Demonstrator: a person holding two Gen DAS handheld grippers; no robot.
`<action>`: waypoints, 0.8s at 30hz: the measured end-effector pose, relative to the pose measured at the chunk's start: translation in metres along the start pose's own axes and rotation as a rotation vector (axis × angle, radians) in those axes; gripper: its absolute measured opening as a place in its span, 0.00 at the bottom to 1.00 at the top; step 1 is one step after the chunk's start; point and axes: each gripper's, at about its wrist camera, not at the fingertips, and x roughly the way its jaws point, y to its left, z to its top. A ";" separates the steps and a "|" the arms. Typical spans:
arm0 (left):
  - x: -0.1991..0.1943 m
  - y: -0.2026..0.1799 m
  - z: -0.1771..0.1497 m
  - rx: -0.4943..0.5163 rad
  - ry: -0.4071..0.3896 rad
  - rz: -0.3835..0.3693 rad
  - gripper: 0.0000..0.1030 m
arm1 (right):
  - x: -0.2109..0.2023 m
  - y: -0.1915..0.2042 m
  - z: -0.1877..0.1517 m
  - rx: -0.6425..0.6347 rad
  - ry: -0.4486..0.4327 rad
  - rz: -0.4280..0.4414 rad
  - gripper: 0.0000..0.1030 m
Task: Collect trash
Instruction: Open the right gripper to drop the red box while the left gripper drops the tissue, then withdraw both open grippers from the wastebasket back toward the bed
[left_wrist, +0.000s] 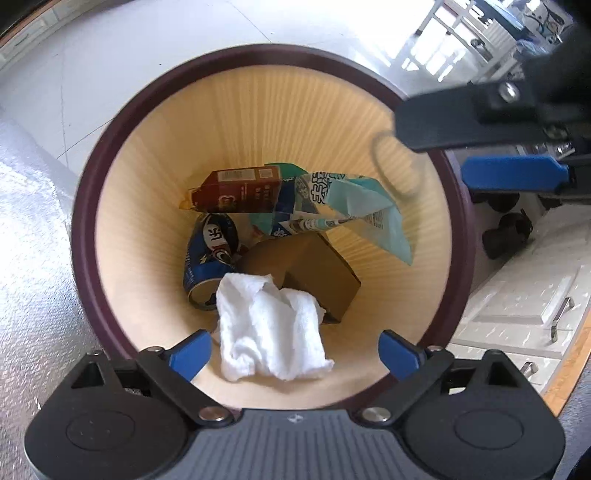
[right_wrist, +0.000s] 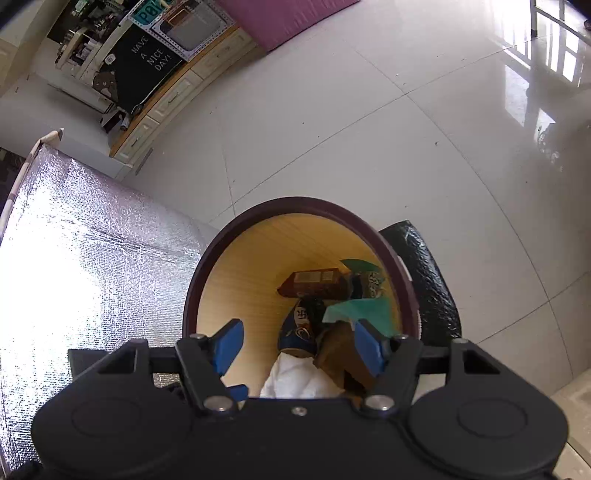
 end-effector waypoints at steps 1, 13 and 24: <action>-0.003 0.000 -0.002 -0.007 -0.004 -0.001 0.95 | -0.003 0.000 -0.001 0.000 -0.004 -0.002 0.66; -0.048 -0.001 -0.016 -0.034 -0.061 0.009 1.00 | -0.041 0.007 -0.019 -0.072 -0.034 -0.029 0.77; -0.100 0.002 -0.047 -0.083 -0.141 0.018 1.00 | -0.089 0.021 -0.039 -0.172 -0.101 -0.060 0.98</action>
